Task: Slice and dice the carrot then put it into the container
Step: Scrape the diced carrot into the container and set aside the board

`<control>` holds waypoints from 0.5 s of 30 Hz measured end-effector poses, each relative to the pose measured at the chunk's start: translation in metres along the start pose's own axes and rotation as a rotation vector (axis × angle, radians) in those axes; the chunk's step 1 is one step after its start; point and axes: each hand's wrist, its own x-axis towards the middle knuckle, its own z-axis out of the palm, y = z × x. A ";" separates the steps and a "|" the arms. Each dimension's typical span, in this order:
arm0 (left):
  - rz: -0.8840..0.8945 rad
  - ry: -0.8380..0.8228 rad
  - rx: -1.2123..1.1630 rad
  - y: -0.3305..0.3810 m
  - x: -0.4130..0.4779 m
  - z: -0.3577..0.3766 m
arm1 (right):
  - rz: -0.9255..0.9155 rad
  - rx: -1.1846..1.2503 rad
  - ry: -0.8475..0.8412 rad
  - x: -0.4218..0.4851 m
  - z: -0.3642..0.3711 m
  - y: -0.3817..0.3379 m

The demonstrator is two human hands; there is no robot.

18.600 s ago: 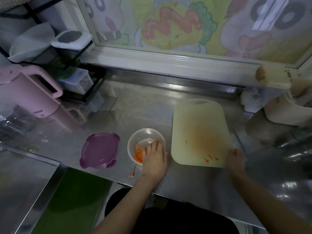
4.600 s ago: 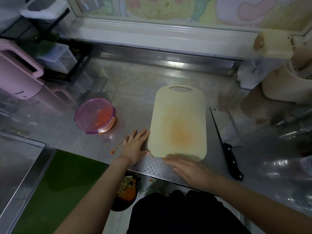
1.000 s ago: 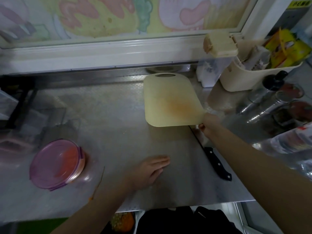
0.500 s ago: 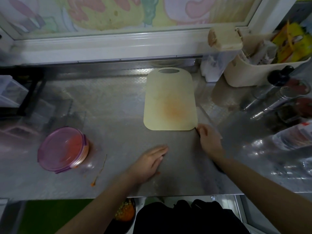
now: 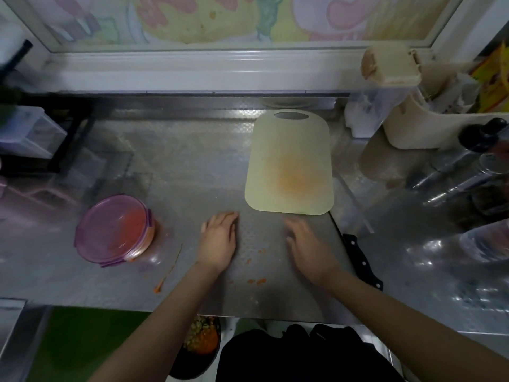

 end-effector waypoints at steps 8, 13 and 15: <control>-0.056 -0.022 0.126 0.009 0.022 0.004 | 0.656 0.248 0.401 0.043 -0.045 0.034; -0.053 -0.047 0.084 0.007 0.019 0.004 | 0.758 0.375 0.341 0.062 -0.062 0.031; -0.040 -0.049 0.065 0.004 0.018 0.002 | 0.820 0.603 0.273 0.070 -0.066 0.022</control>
